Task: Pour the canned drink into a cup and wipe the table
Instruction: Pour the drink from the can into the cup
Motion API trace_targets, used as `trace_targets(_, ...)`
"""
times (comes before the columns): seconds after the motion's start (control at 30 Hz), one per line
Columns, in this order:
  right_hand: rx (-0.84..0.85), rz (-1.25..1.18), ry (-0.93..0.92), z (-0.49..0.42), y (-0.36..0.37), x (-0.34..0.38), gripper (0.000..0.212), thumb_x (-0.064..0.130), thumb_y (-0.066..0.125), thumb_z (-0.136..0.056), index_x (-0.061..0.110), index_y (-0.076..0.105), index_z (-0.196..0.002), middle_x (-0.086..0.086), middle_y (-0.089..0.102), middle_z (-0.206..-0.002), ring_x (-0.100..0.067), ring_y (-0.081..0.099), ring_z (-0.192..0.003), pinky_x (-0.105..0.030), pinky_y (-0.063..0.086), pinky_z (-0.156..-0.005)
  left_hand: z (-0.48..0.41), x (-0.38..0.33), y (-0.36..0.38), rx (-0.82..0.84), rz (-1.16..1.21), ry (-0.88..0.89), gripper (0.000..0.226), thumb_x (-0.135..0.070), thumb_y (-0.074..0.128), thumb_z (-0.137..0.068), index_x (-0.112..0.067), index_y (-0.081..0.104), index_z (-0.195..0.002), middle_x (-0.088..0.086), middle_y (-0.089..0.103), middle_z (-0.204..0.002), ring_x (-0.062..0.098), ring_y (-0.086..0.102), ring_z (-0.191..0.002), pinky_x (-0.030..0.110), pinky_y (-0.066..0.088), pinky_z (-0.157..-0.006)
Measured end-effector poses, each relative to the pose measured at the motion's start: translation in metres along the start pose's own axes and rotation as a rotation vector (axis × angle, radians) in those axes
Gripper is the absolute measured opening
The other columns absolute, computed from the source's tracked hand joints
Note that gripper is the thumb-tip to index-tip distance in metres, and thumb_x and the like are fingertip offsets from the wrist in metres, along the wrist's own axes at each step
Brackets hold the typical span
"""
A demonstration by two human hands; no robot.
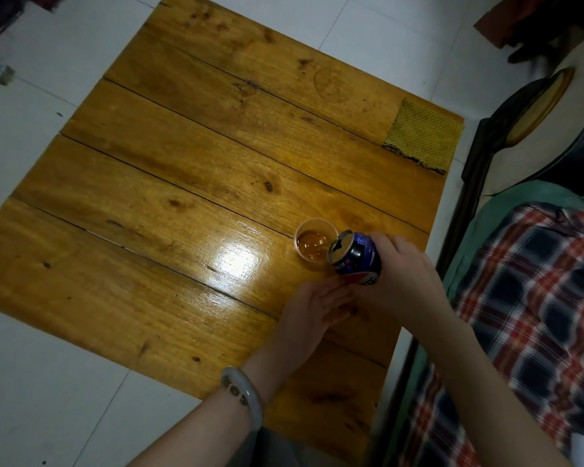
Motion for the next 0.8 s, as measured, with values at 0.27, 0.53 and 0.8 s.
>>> trace_targets(0.27, 0.013, 0.018, 0.006, -0.0004, -0.0001, 0.0000, 0.071, 0.047, 0.069, -0.069, 0.019, 0.042, -0.129, -0.003, 0.054, -0.112, -0.020, 0.051, -0.099, -0.039, 0.045, -0.088, 0.0003, 0.0025, 0.0003, 0.006, 0.024, -0.007, 0.047, -0.028, 0.022, -0.097, -0.012, 0.059, -0.120, 0.004, 0.066, -0.120, 0.015, 0.060, -0.112, 0.031, 0.046, -0.087)
trace_targets(0.53, 0.030, 0.020, 0.012, -0.0012, -0.0024, 0.0008, 0.073, 0.047, 0.068, -0.070, 0.020, 0.040, -0.132, -0.003, 0.054, -0.114, -0.020, 0.050, -0.102, -0.039, 0.044, -0.090, 0.0003, 0.0014, 0.0008, 0.002, 0.016, -0.005, 0.046, -0.027, 0.023, -0.097, -0.012, 0.059, -0.121, 0.004, 0.066, -0.120, 0.015, 0.060, -0.112, 0.030, 0.047, -0.086)
trace_targets(0.8, 0.026, 0.029, 0.015, -0.0025, -0.0038, 0.0013, 0.073, 0.048, 0.068, -0.071, 0.021, 0.039, -0.132, -0.002, 0.052, -0.114, -0.020, 0.049, -0.103, -0.037, 0.043, -0.091, -0.0016, 0.0001, 0.0002, -0.002, -0.002, -0.002, 0.048, -0.027, 0.021, -0.098, -0.009, 0.055, -0.126, 0.006, 0.063, -0.124, 0.016, 0.059, -0.113, 0.030, 0.047, -0.085)
Point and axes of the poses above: each hand's wrist, its own z-axis away from the middle knuckle, its own y-axis out of the palm, x = y × z, the point moved 7 cm from there along -z, towards the middle knuckle
